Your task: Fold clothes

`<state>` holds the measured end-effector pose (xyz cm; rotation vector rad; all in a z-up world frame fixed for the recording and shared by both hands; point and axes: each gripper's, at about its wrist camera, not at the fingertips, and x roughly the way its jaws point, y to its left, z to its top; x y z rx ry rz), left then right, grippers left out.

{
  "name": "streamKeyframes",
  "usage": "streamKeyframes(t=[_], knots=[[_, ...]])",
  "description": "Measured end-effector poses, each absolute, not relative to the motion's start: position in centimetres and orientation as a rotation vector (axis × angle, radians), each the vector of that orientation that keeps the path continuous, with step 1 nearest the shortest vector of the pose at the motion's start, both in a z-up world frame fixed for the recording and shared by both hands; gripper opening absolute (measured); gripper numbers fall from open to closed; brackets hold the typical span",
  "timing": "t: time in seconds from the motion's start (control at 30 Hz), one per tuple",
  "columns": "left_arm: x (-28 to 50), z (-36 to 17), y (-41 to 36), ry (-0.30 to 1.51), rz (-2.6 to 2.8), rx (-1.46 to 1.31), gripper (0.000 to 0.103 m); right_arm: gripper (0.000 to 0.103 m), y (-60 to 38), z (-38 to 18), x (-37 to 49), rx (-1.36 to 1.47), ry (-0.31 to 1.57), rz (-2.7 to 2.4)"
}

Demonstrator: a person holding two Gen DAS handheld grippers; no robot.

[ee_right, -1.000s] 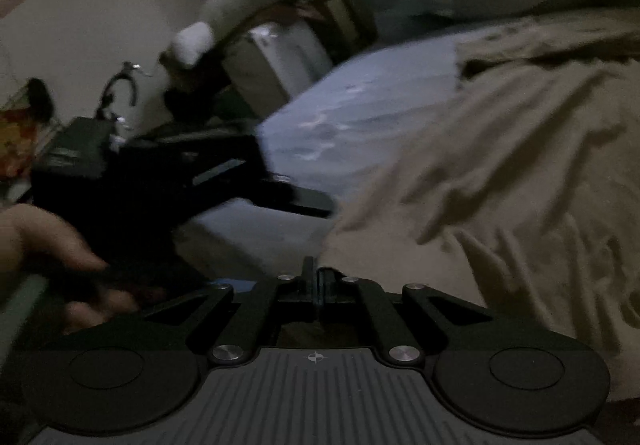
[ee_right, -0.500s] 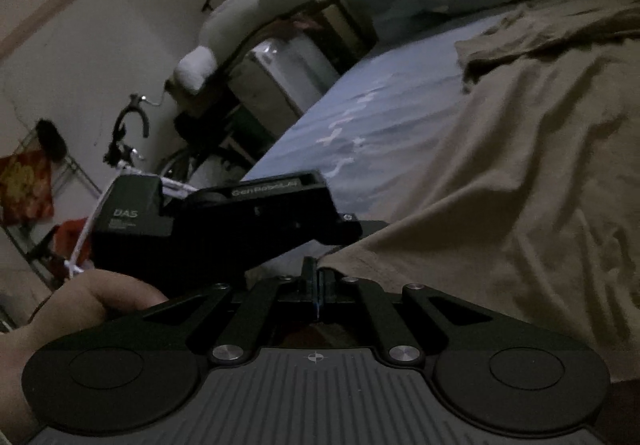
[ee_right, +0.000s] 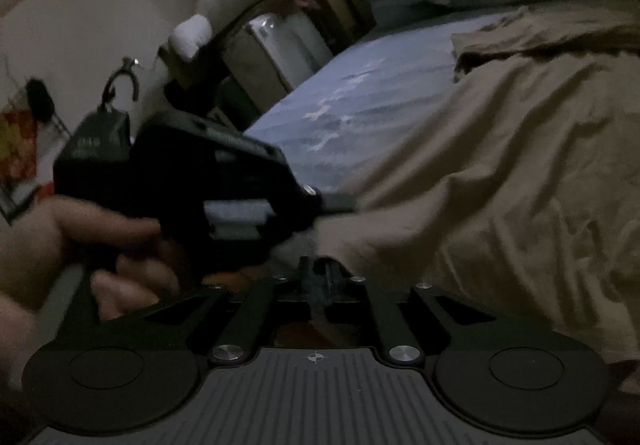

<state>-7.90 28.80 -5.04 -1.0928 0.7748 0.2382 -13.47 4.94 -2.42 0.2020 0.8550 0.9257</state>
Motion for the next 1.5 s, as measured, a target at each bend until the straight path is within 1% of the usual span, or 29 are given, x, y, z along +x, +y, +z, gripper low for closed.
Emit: streamKeyframes(t=[0.03, 0.1, 0.13, 0.17, 0.2, 0.27, 0.37, 0.47, 0.5, 0.6, 0.63, 0.67, 0.7, 0.73, 0.8, 0.83, 0.87, 0.9, 1.03, 1.2, 1.23, 1.27, 1.33, 1.37, 1.4, 1.43, 1.5], knots=[[-8.0, -4.9, 29.0, 0.76, 0.249, -1.101, 0.007, 0.025, 4.6, -2.3, -13.8, 0.177, 0.854, 0.92], [-8.3, -4.5, 29.6, 0.735, 0.258, -1.119, 0.007, 0.038, 3.3, -1.6, -14.3, 0.121, 0.844, 0.895], [-8.5, -4.3, 29.8, 0.725, 0.259, -1.128, 0.007, 0.041, 2.2, -1.2, -14.4, 0.092, 0.839, 0.866], [-8.5, -4.1, 29.9, 0.716, 0.261, -1.134, 0.007, 0.047, 1.0, -0.8, -14.6, 0.064, 0.834, 0.834], [-8.6, -3.9, 30.1, 0.71, 0.265, -1.138, 0.007, 0.052, -0.2, -0.4, -14.8, 0.035, 0.829, 0.803], [-8.5, -3.7, 30.4, 0.709, 0.272, -1.14, 0.007, 0.054, -2.9, 0.2, -14.8, -0.006, 0.825, 0.725], [-8.2, -3.9, 30.7, 0.729, 0.318, -1.13, 0.007, 0.055, -7.1, 0.5, -14.4, -0.012, 0.844, 0.62], [-8.4, -4.0, 31.0, 0.736, 0.378, -1.134, 0.007, 0.056, -8.6, 0.1, -14.6, -0.09, 0.826, 0.568], [-8.4, -3.9, 31.0, 0.732, 0.394, -1.134, 0.007, 0.057, -8.4, -0.1, -14.9, -0.154, 0.818, 0.556], [-8.2, -3.5, 30.8, 0.735, 0.413, -1.111, 0.022, 0.058, -8.4, -0.6, -15.7, -0.323, 0.802, 0.51], [-8.1, -3.6, 30.7, 0.745, 0.419, -1.1, 0.031, 0.058, -9.2, -0.5, -15.4, -0.318, 0.816, 0.486], [-7.9, -3.7, 30.6, 0.763, 0.425, -1.089, 0.038, 0.058, -10.3, -0.4, -15.1, -0.287, 0.843, 0.455], [-7.7, -4.0, 30.6, 0.785, 0.435, -1.078, 0.055, 0.058, -11.9, -0.3, -14.7, -0.234, 0.869, 0.422], [-7.6, -4.2, 30.6, 0.805, 0.451, -1.067, 0.066, 0.058, -13.4, -0.2, -14.3, -0.185, 0.889, 0.384], [-7.4, -4.5, 30.6, 0.832, 0.476, -1.057, 0.07, 0.058, -16.4, 0.2, -13.7, -0.104, 0.92, 0.298], [-7.3, -4.7, 30.7, 0.845, 0.488, -1.051, 0.075, 0.058, -17.5, 0.3, -13.6, -0.072, 0.926, 0.273], [-7.2, -4.8, 30.7, 0.855, 0.502, -1.041, 0.078, 0.058, -18.5, 0.5, -13.6, -0.041, 0.93, 0.25], [-7.2, -4.9, 30.7, 0.866, 0.514, -1.03, 0.079, 0.058, -19.5, 0.6, -13.5, -0.01, 0.934, 0.227], [-6.4, -5.8, 30.6, 0.932, 0.543, -0.97, 0.079, 0.059, -21.4, 1.2, -13.7, 0.068, 0.944, 0.205], [-5.2, -7.5, 30.4, 1.002, 0.542, -0.922, 0.079, 0.065, -22.1, 2.2, -13.9, 0.056, 0.926, 0.191], [-4.9, -7.8, 30.2, 1.015, 0.522, -0.914, 0.075, 0.066, -22.4, 2.4, -13.9, 0.06, 0.922, 0.187], [-4.6, -8.0, 29.9, 1.029, 0.493, -0.906, 0.07, 0.068, -22.7, 2.7, -13.6, 0.062, 0.919, 0.181], [-4.2, -8.1, 29.3, 1.043, 0.448, -0.893, 0.043, 0.069, -23.5, 2.7, -13.3, 0.063, 0.928, 0.155], [-4.1, -7.9, 29.1, 1.039, 0.427, -0.889, 0.033, 0.069, -23.8, 2.6, -13.2, 0.068, 0.942, 0.144], [-4.1, -7.6, 29.0, 1.022, 0.407, -0.885, 0.016, 0.069, -24.1, 2.3, -13.1, 0.072, 0.956, 0.14], [-4.2, -7.2, 28.9, 1.007, 0.39, -0.887, 0.012, 0.069, -24.3, 2.0, -13.1, 0.076, 0.969, 0.137], [-4.5, -6.4, 28.8, 0.978, 0.362, -0.904, 0.01, 0.069, -24.6, 1.3, -12.8, 0.066, 1.002, 0.138]])
